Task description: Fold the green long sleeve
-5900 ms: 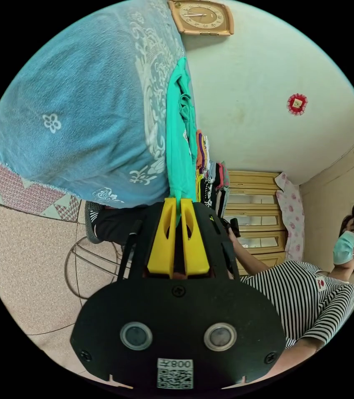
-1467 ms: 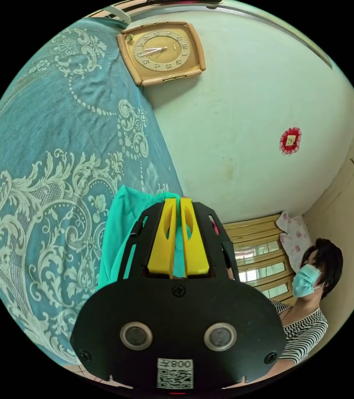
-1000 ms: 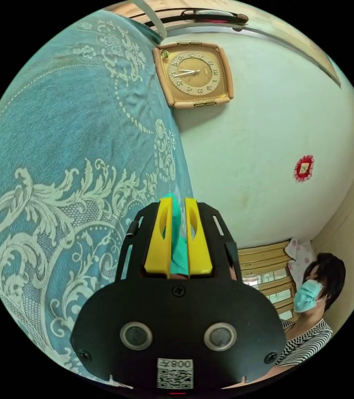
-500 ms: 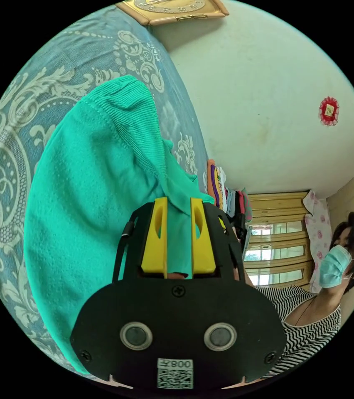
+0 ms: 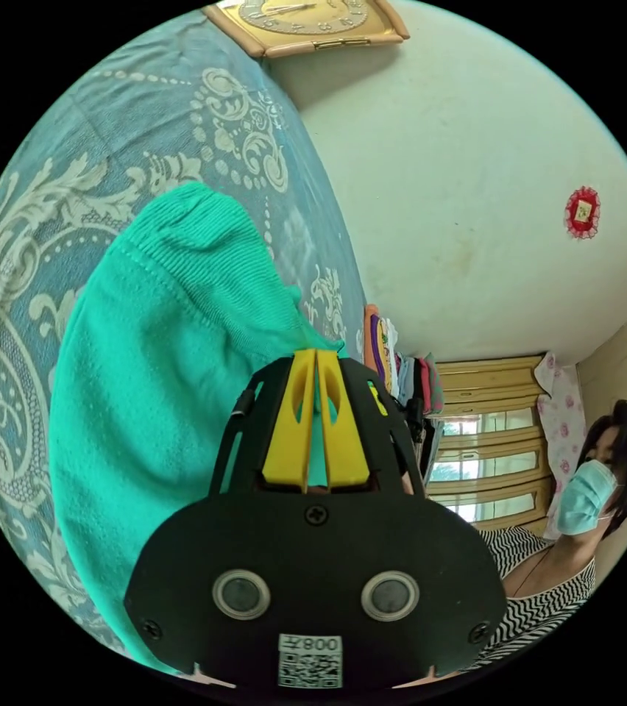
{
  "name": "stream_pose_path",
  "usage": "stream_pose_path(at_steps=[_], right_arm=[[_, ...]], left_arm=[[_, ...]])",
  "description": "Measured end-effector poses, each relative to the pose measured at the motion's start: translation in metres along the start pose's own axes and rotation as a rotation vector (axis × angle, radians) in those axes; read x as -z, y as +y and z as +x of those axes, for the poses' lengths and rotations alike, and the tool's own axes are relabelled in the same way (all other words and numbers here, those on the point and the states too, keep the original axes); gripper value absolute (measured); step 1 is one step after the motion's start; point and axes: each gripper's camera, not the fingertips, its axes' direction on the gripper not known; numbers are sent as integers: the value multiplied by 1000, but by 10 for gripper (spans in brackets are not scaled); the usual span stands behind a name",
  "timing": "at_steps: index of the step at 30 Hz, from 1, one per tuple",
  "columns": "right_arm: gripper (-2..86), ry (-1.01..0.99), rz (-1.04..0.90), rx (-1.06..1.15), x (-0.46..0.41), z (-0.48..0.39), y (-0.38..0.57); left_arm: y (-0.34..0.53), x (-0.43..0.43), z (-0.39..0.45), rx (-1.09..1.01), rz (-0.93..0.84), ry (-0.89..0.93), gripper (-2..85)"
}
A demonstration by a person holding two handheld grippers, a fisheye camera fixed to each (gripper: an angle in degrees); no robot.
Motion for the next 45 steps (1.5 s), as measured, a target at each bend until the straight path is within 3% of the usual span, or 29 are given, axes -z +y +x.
stream_pose_path(at_steps=[4,10,13,17,22,31,38,45], right_arm=[[1,-1,41,53,2,-19,-16],[3,189,-61,251,-11,-69,-11],[3,360,-124,293,-24,-85,4],[1,371,-202,280,-47,-86,1],[1,330,-216,315,-65,-103,-25],[12,227,-62,310,-56,-117,-46],[49,431,-99,456,-84,-147,-15],[55,554,-224,487,-143,-157,-24]], left_arm=[[-23,-8,1,-29,84,27,9],[-13,-40,27,-218,-103,-141,33],[-1,-58,17,-189,-184,-154,24],[-15,-91,3,-111,-289,-176,8],[-47,-113,18,-160,-246,-217,3],[-55,-118,38,-254,-123,-235,20],[-36,-135,52,-358,-174,-390,63],[-36,-154,62,-398,-168,-567,22]])
